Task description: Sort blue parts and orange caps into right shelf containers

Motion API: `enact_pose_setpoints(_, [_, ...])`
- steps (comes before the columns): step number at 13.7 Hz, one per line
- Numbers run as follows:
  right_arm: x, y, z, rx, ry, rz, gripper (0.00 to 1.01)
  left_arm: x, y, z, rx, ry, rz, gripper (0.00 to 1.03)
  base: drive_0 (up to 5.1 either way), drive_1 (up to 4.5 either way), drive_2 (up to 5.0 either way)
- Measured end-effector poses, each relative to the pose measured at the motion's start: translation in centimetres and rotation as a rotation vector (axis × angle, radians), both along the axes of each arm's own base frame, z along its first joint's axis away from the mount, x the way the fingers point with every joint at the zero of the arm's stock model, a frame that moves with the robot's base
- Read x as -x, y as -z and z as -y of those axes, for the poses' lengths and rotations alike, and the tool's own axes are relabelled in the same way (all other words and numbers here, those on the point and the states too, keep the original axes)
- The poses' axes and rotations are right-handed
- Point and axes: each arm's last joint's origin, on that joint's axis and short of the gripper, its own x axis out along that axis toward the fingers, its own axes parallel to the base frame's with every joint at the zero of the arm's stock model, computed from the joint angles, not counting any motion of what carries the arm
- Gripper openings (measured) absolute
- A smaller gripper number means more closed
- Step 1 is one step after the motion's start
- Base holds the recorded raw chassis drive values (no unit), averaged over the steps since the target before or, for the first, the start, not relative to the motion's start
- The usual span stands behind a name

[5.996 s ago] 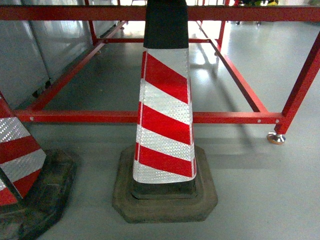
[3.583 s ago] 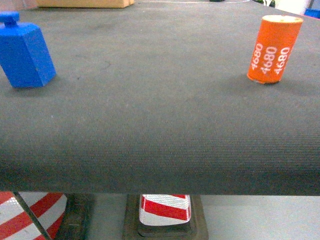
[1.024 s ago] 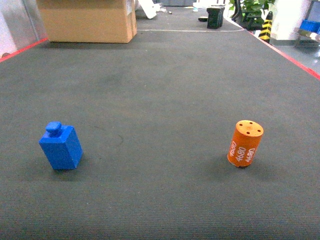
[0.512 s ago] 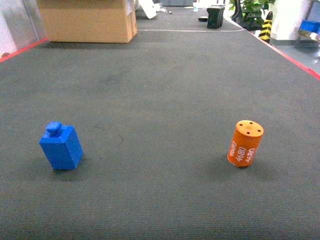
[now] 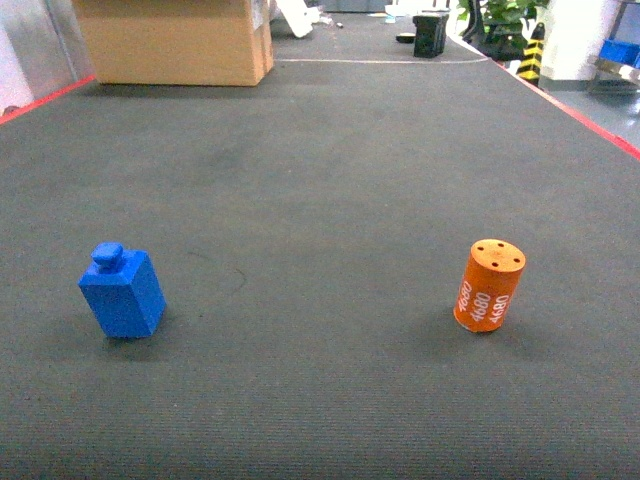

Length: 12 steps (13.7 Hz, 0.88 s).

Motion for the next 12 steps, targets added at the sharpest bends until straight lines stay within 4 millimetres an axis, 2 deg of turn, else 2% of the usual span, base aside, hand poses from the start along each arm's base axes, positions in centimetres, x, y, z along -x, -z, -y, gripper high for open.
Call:
enact_pose_setpoints(2, [-4.7, 1.8, -2.6, 0.012, -0.114, -0.116, 0.98, -4.5, 1.0, 1.5, -0.010, 0.045, -0.045, 0.98, 0.0, 0.00, 0.0])
enact_pose_setpoints(4, [-9.0, 3.5, -4.1, -0.014, -0.170, -0.194, 0.98, -7.9, 2.6, 2.3, -0.027, 0.061, -0.117, 0.98, 0.0, 0.00, 0.0])
enact_pose_setpoints(5, [-10.3, 4.8, -4.5, -0.037, -0.190, -0.243, 0.98, -9.0, 3.4, 2.3, -0.030, 0.054, -0.141, 0.98, 0.0, 0.00, 0.0])
enact_pose_setpoints(6, [-11.1, 5.8, -4.9, -0.058, -0.209, -0.279, 0.98, -9.7, 4.3, 2.1, -0.034, 0.044, -0.173, 0.98, 0.0, 0.00, 0.0])
enact_pose_setpoints(9, [-12.4, 6.4, -5.4, -0.080, -0.214, -0.297, 0.98, -10.5, 4.9, 2.0, -0.018, 0.050, -0.188, 0.98, 0.0, 0.00, 0.0])
enact_pose_setpoints(12, [-13.3, 8.4, -6.0, -0.092, -0.226, -0.358, 0.98, -11.1, 6.0, 2.1, -0.003, 0.063, -0.222, 0.98, 0.0, 0.00, 0.0])
